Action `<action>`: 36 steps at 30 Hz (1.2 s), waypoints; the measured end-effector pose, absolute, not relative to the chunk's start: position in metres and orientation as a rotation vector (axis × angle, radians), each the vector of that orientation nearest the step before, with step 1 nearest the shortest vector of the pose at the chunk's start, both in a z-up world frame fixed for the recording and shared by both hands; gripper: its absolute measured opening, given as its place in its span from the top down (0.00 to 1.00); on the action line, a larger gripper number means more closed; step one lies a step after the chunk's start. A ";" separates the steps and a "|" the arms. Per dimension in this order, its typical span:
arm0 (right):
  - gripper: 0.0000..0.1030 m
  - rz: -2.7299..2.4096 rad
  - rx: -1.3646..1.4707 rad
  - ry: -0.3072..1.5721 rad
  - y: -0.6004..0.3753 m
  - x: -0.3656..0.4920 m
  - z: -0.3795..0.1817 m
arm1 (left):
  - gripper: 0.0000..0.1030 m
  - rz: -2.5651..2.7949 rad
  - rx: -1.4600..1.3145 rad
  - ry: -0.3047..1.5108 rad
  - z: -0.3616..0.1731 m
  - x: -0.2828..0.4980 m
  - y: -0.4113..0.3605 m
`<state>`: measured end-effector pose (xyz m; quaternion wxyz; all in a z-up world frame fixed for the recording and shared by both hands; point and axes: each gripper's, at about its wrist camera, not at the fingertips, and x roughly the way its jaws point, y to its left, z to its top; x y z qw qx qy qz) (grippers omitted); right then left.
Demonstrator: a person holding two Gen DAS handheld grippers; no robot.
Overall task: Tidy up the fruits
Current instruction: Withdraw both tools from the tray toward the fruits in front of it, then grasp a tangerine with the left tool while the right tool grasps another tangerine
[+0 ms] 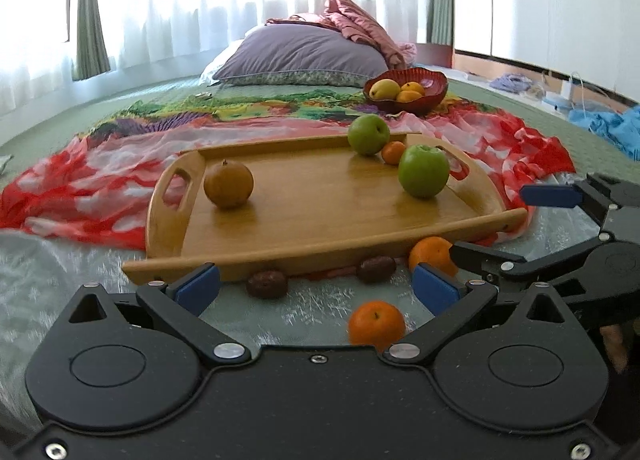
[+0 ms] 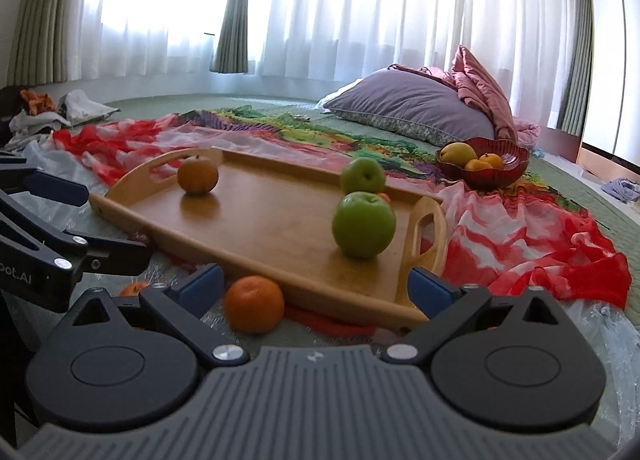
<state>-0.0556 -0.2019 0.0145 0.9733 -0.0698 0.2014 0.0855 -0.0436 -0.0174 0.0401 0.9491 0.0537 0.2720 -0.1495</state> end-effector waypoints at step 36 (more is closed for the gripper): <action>0.33 0.233 -0.192 0.400 -0.174 -0.075 -0.011 | 0.70 -0.410 0.030 0.634 0.018 -0.055 -0.025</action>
